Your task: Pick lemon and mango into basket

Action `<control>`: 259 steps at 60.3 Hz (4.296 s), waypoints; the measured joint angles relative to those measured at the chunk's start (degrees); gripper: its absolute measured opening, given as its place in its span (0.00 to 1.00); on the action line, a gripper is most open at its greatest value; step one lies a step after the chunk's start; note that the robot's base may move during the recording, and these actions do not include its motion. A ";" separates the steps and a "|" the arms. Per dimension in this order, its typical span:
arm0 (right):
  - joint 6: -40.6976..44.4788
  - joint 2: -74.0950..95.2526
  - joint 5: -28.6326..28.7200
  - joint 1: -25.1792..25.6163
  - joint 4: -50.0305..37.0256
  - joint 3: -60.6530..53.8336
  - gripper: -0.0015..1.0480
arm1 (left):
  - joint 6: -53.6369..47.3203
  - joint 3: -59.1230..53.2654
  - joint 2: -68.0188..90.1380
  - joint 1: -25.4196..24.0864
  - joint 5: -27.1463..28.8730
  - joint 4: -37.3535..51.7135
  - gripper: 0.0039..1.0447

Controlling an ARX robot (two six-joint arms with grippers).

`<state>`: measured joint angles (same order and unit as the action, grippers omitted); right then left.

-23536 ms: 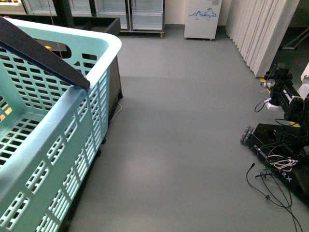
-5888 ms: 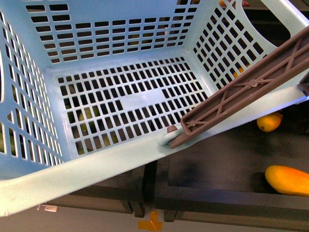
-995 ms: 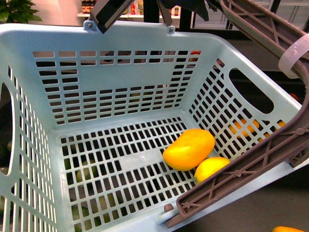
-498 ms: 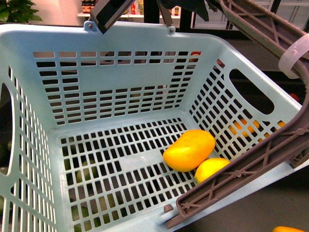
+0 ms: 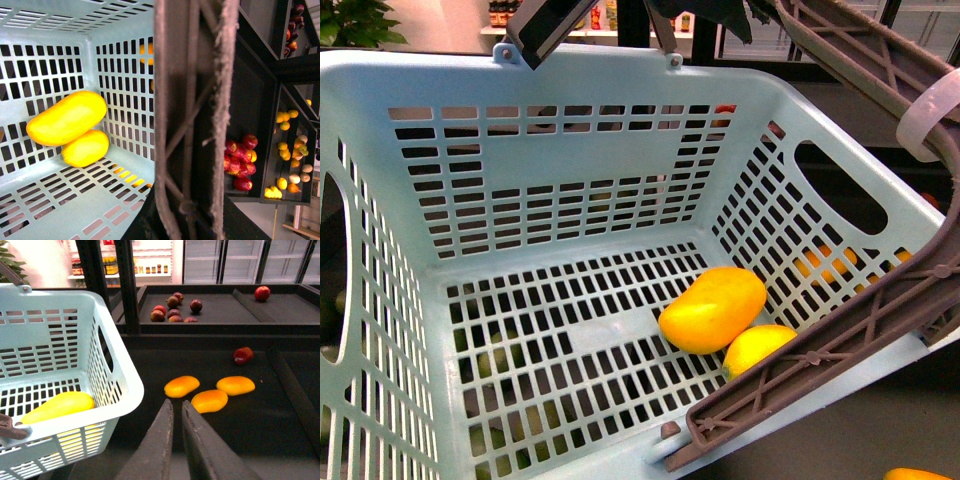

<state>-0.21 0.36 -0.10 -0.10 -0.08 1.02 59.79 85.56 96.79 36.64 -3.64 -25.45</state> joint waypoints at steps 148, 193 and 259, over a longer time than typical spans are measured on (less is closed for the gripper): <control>0.04 -0.20 0.33 0.09 0.20 0.00 0.92 | -1.25 0.00 -0.02 -0.79 1.01 -0.02 0.05; 0.04 -0.20 0.11 0.09 0.20 -0.02 0.92 | 20.20 24.87 33.44 -14.29 18.56 5.81 0.05; 0.04 -0.20 0.11 0.09 0.20 0.00 0.92 | 30.03 -2.05 11.30 -21.97 30.53 0.85 0.94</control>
<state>-0.16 0.16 0.01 -0.01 0.12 1.02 89.82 83.50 108.09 14.68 26.89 -24.60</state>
